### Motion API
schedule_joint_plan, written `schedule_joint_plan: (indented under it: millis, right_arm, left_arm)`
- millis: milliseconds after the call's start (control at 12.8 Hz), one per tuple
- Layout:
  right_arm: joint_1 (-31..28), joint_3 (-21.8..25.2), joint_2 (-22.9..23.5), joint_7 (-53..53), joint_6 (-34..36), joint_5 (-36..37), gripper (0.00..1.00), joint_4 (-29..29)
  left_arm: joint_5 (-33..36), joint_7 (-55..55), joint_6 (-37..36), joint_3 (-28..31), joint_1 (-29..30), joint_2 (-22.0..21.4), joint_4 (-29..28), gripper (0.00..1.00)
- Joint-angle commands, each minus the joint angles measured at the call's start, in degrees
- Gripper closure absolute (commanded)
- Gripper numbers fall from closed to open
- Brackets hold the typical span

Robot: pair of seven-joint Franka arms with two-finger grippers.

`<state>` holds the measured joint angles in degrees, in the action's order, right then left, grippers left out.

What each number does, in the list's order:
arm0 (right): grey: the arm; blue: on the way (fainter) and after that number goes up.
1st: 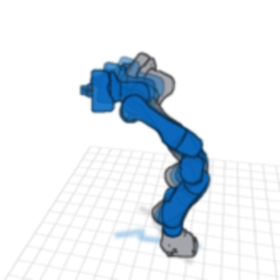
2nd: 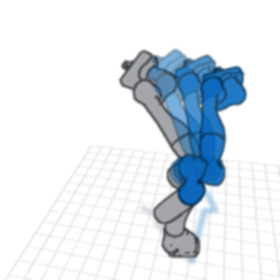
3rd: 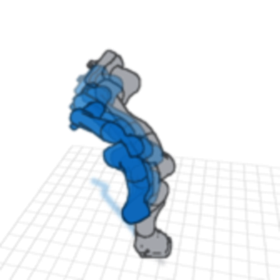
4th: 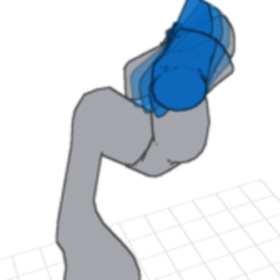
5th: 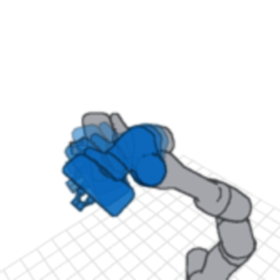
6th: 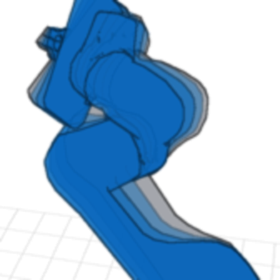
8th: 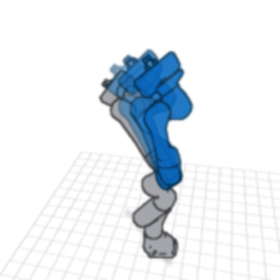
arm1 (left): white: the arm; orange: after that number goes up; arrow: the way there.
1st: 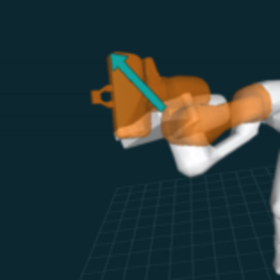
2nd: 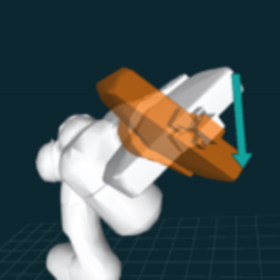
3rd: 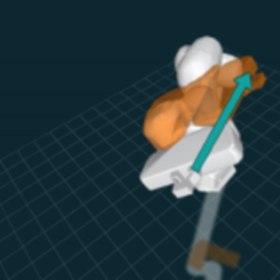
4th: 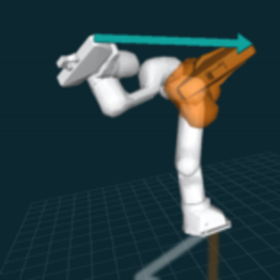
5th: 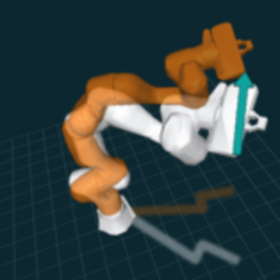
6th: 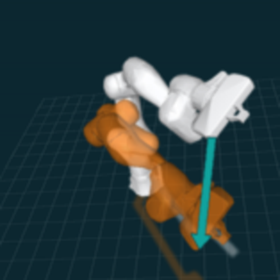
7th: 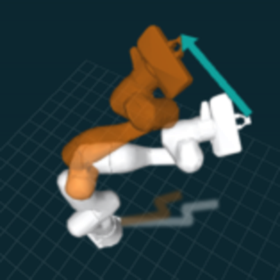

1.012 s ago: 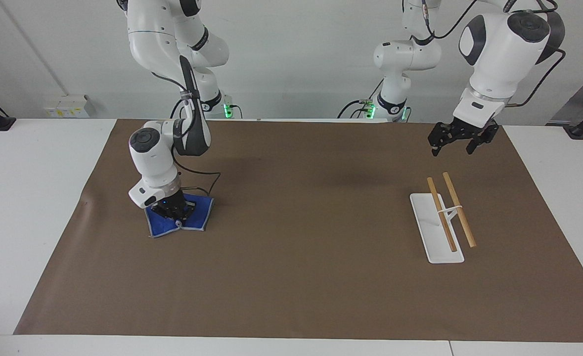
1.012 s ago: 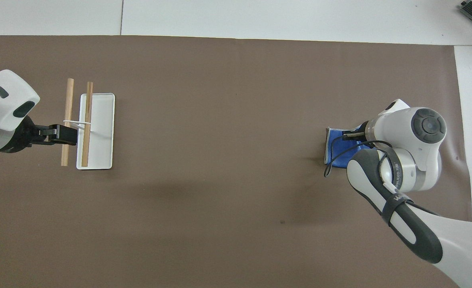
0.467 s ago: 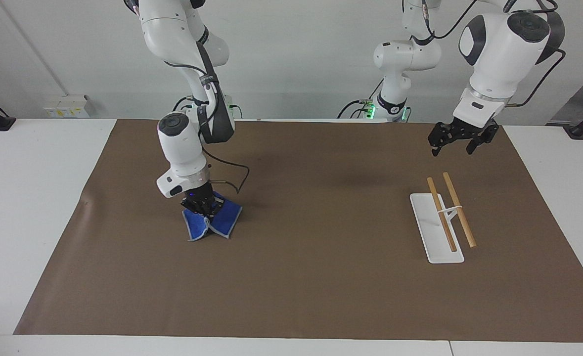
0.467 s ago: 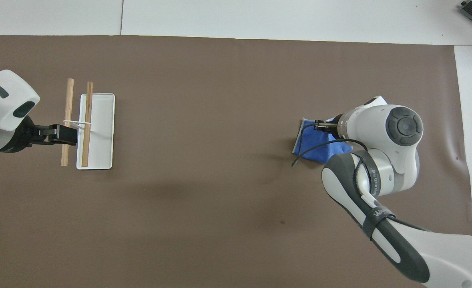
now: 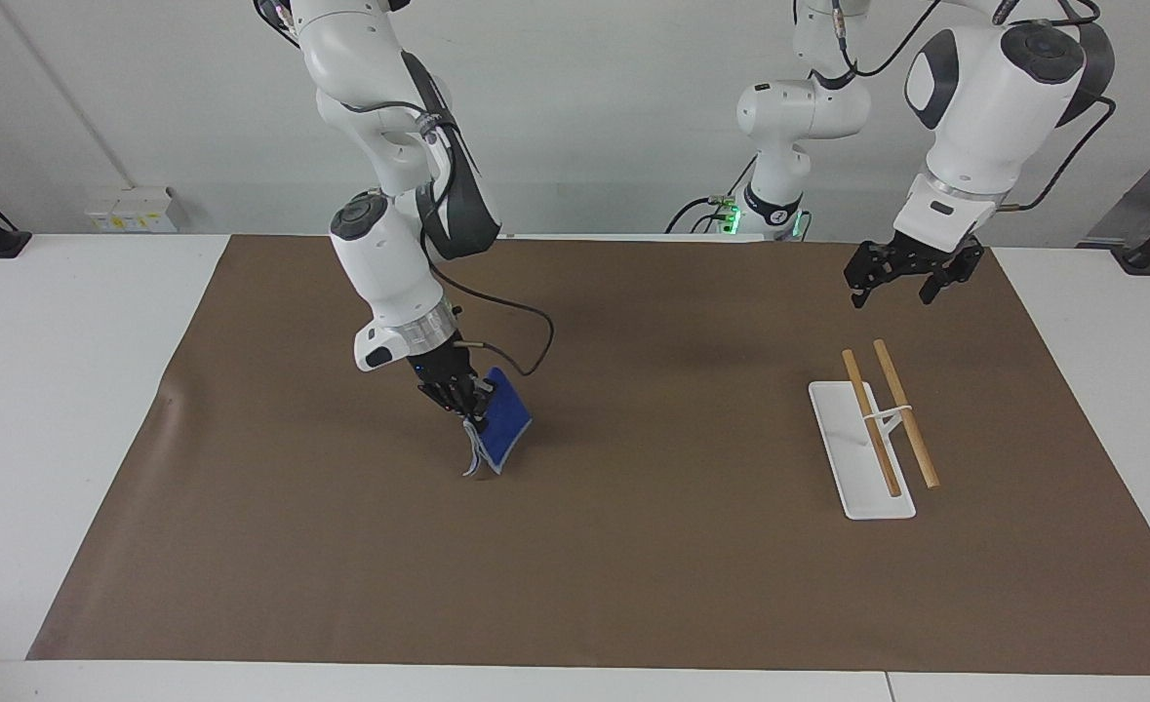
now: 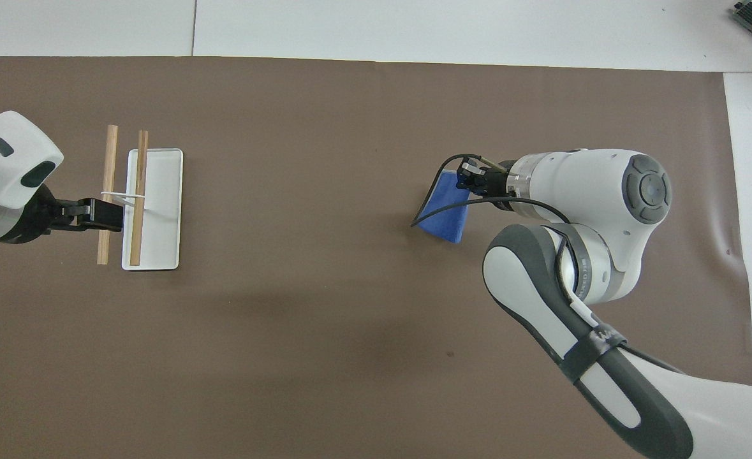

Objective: Right arm passes towel to left arm to hang
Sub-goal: 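Lift the towel with the right gripper toward the table center, then reach the left gripper to the towel held by the right gripper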

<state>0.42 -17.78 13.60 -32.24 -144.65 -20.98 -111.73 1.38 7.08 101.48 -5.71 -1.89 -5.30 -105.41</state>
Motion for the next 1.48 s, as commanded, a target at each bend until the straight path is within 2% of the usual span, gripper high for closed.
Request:
schedule_joint_plan:
  millis: [0,234,467,623,779,1012,1246,1402]
  right_arm:
    - [2.3,-1.8,1.0,-2.7,-4.1,-8.3,1.0,1.7]
    - [7.2,-1.8,1.3,-4.1,-9.5,-17.1,1.0,2.4]
    - [9.4,-1.8,1.4,-4.9,-9.6,-22.2,1.0,4.6]
    - [12.1,-1.7,2.7,-9.2,-9.7,-24.5,1.0,8.4]
    - [11.9,-1.8,4.4,-13.1,-9.7,-24.6,1.0,12.5]
    - [13.5,-1.7,6.2,-19.1,-9.7,-24.5,1.0,17.0]
    - [13.8,-1.7,6.2,-20.2,-9.7,-23.9,1.0,17.1]
    - [14.2,-1.7,6.2,-20.8,-9.7,-24.0,1.0,16.9]
  left_arm:
    - [-0.9,-0.6,-0.1,-0.2,0.8,-1.3,-1.2,0.0]
    - [-0.9,-0.6,-0.1,-0.3,0.3,-1.3,-1.1,0.0]
    - [-0.9,-0.2,0.6,-0.3,0.1,-1.3,-1.1,0.0]
    - [-2.1,-0.2,0.7,-0.4,0.5,-1.3,-1.4,0.0]
    - [-11.3,2.0,0.7,-0.2,1.1,-1.8,-1.8,0.0]
    - [-18.1,13.6,3.2,-0.2,0.5,-1.9,-2.5,0.0]
    - [-27.1,21.6,7.8,-0.3,0.2,-2.9,-5.3,0.0]
    - [-32.6,28.3,13.9,-0.9,-0.2,-4.4,-9.4,0.0]
